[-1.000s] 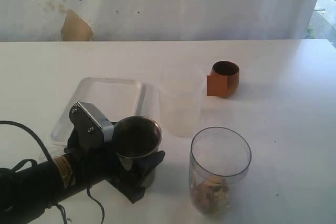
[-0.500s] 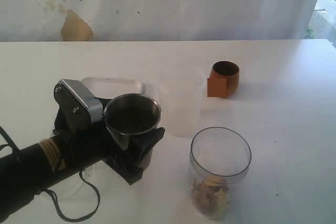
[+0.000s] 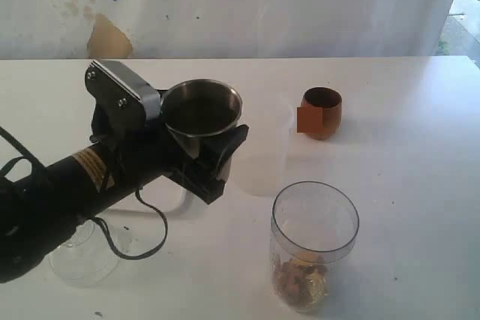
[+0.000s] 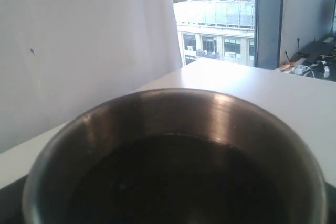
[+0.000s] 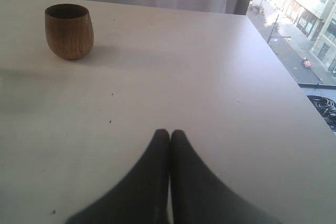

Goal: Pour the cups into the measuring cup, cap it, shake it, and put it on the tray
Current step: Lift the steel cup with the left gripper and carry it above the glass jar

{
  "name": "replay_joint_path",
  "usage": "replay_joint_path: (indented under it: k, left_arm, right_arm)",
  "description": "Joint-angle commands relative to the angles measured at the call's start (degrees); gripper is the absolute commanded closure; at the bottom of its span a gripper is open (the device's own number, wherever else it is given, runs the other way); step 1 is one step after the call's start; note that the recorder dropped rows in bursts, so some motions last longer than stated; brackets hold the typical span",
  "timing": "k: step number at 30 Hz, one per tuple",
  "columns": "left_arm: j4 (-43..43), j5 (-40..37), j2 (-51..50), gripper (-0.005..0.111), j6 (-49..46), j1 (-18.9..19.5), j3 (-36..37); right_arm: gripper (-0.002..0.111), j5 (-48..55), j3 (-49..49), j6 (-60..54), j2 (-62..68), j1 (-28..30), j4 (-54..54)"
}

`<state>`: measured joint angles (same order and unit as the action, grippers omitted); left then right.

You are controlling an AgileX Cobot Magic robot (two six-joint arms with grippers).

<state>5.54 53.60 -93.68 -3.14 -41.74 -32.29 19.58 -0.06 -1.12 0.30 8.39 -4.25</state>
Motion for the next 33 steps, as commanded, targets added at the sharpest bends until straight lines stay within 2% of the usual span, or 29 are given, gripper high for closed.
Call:
replay_joint_path:
  k: [1, 5, 7, 12, 19, 23, 33]
  left_arm:
    - [0.4, 1.6, 1.3, 0.107, -0.4, -0.1, -3.4]
    - [3.1, -7.1, 1.3, 0.107, -0.2, -0.1, -8.2]
    - [3.2, -8.3, 1.1, 0.107, -0.2, -0.1, -10.3]
    - [8.7, -8.3, 1.0, 0.107, -0.2, -0.1, -12.8]
    - [10.8, -8.7, 0.9, 0.107, -0.2, -0.1, -13.0]
    - [16.1, -8.2, -0.4, 0.107, -0.2, -0.1, -13.0]
    - [18.3, -7.6, -1.7, 0.107, -0.9, -0.1, -13.1]
  right_arm:
    - [0.108, -0.1, 0.1, 0.3, -0.3, 0.1, -0.2]
    - [0.108, -0.1, 0.1, 0.3, -0.3, 0.1, -0.2]
    - [0.108, -0.1, 0.1, 0.3, -0.3, 0.1, -0.2]
    - [0.108, -0.1, 0.1, 0.3, -0.3, 0.1, -0.2]
    - [0.108, -0.1, 0.1, 0.3, -0.3, 0.1, -0.2]
    - [0.108, -0.1, 0.1, 0.3, -0.3, 0.1, -0.2]
    - [0.108, -0.1, 0.1, 0.3, -0.3, 0.1, -0.2]
